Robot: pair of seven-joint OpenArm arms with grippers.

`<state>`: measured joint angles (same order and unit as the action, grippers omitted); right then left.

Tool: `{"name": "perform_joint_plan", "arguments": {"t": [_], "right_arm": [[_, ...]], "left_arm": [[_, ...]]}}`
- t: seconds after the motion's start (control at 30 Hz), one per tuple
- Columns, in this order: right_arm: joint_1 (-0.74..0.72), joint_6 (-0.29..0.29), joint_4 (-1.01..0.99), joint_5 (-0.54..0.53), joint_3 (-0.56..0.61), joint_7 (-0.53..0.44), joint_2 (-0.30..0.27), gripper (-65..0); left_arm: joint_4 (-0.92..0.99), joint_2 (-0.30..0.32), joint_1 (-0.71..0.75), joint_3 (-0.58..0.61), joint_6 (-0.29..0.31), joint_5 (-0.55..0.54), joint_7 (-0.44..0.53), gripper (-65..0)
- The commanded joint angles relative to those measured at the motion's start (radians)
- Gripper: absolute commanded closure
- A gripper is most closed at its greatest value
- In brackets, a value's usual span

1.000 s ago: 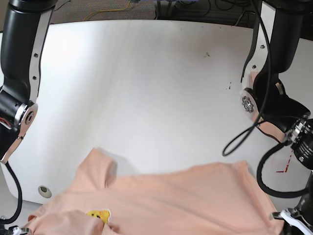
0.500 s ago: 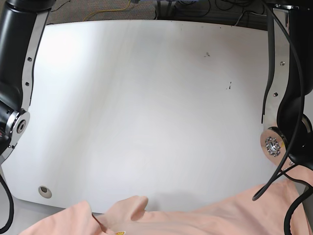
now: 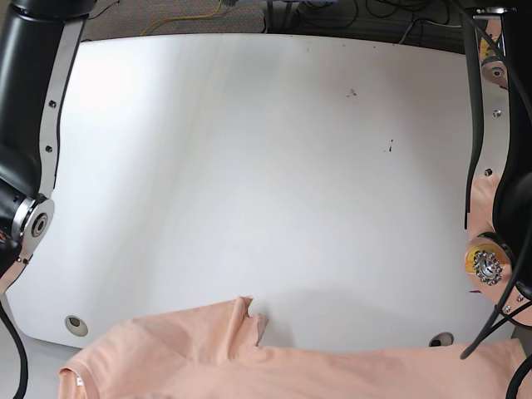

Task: Layout the t-shirt on the table in an organized manner, then fold the t-shirt properly
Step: 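Lift the held shirt edge with both grippers and swing it forward, then pull the shirt back across the table with both grippers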

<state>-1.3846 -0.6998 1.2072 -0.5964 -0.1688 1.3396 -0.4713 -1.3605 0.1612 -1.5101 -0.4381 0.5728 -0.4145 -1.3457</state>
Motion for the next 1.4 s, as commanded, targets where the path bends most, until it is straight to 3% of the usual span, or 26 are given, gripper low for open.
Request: {"name": "perform_joint_plan", "arguments": {"t": [0.0, 0.53, 0.77, 1.0, 1.13, 1.37], "right_arm": [[-0.058, 0.002, 0.009, 0.017, 0.021, -0.018, -0.013, 0.0], [-0.008, 0.002, 0.013, 0.011, 0.041, -0.008, -0.066, 0.0], [0.086, 0.002, 0.046, -0.001, 0.001, 0.057, -0.068, 0.0], [0.336, 0.002, 0.176, -0.092, -0.084, 0.057, -0.126, 0.0], [0.583, 0.002, 0.250, -0.167, -0.156, 0.057, -0.155, 0.0], [0.959, 0.002, 0.331, -0.244, -0.312, 0.057, -0.154, 0.0]], "left_arm": [[-0.007, 0.005, -0.043, 0.015, -0.003, 0.001, 0.039, 0.0], [-0.175, 0.018, 0.173, 0.055, -0.001, -0.007, 0.033, 0.0], [-0.254, 0.018, 0.311, 0.055, 0.002, -0.007, 0.033, 0.0], [-0.345, 0.013, 0.486, 0.052, 0.003, -0.007, 0.005, 0.0], [-0.406, 0.011, 0.670, 0.049, 0.003, -0.010, 0.002, 0.0], [-0.478, 0.011, 0.946, 0.038, 0.003, -0.073, 0.002, 0.0]]}}
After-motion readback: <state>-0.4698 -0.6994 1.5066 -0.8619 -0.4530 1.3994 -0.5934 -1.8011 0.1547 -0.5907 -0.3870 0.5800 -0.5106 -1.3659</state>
